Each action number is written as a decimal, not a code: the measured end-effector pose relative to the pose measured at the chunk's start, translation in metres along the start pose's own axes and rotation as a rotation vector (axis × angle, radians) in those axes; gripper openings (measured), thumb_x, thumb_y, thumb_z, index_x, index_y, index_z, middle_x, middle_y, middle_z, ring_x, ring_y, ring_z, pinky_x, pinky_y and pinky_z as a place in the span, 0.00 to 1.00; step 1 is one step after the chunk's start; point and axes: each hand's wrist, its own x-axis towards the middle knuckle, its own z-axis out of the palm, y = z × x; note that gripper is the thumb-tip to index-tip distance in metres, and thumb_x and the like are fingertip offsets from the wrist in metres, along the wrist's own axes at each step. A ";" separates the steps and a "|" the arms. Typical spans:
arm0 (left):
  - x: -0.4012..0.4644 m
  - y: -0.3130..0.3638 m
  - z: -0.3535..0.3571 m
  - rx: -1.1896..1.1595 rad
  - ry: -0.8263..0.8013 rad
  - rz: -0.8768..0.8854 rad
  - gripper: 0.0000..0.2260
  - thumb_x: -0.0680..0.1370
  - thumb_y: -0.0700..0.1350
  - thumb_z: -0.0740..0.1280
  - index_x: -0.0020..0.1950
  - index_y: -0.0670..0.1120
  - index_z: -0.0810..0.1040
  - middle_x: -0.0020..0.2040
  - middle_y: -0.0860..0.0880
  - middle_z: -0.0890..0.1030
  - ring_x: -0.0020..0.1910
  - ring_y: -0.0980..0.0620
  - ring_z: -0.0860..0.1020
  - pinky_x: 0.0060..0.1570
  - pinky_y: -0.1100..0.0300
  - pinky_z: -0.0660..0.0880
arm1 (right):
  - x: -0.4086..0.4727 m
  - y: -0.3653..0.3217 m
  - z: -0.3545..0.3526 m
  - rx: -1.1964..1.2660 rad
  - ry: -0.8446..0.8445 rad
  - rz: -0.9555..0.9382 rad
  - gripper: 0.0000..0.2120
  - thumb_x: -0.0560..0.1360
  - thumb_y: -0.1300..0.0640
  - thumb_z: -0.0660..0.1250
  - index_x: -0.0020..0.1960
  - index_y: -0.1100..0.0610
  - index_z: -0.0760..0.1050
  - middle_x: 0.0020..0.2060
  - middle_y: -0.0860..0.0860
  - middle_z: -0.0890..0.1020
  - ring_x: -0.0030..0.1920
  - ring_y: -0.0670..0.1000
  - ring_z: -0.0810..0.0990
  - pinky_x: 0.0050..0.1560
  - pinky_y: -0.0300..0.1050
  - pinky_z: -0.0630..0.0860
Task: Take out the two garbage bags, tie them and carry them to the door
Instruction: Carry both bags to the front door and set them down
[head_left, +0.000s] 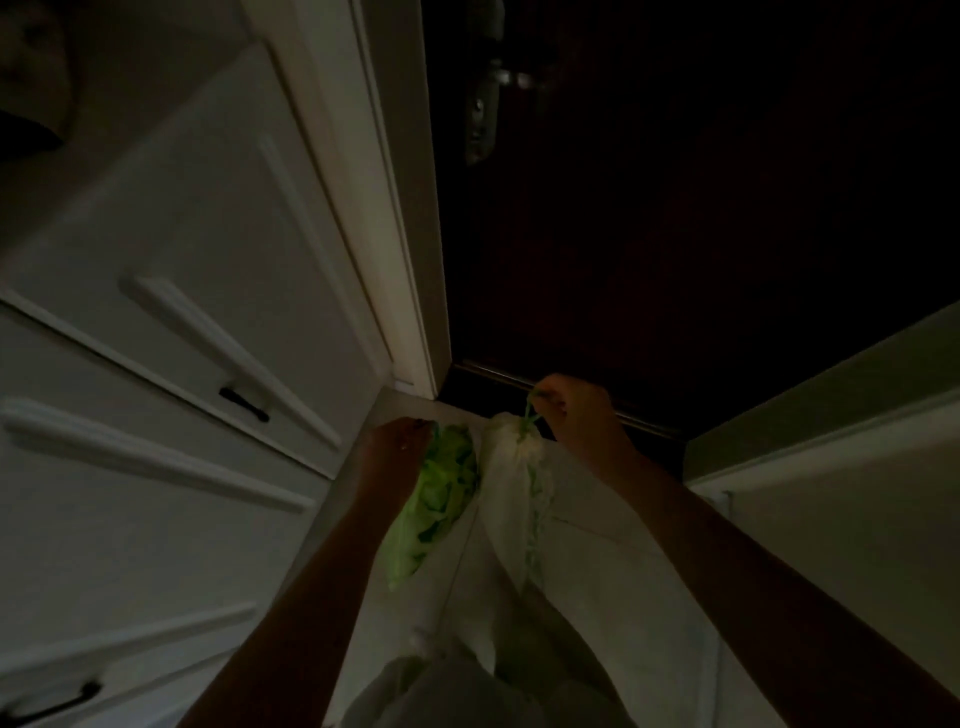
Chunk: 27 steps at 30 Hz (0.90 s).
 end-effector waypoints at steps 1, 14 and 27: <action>0.011 0.002 0.003 -0.006 0.034 -0.038 0.08 0.78 0.46 0.66 0.47 0.45 0.84 0.42 0.54 0.81 0.35 0.65 0.74 0.31 0.76 0.68 | 0.017 0.003 -0.001 -0.012 -0.046 -0.019 0.09 0.77 0.61 0.64 0.53 0.64 0.78 0.48 0.60 0.83 0.49 0.56 0.81 0.47 0.43 0.74; 0.119 -0.007 0.020 -0.035 0.354 -0.300 0.08 0.76 0.46 0.69 0.50 0.44 0.85 0.48 0.45 0.85 0.42 0.54 0.78 0.43 0.64 0.67 | 0.179 0.026 0.034 -0.166 -0.407 -0.139 0.09 0.76 0.61 0.64 0.54 0.64 0.77 0.48 0.62 0.82 0.50 0.59 0.80 0.50 0.56 0.77; 0.164 -0.051 0.046 -0.320 0.567 -0.615 0.07 0.77 0.42 0.68 0.49 0.41 0.83 0.45 0.40 0.84 0.45 0.41 0.81 0.51 0.49 0.77 | 0.272 0.048 0.092 -0.205 -0.691 -0.136 0.11 0.76 0.62 0.64 0.56 0.64 0.78 0.52 0.62 0.82 0.54 0.59 0.80 0.53 0.49 0.76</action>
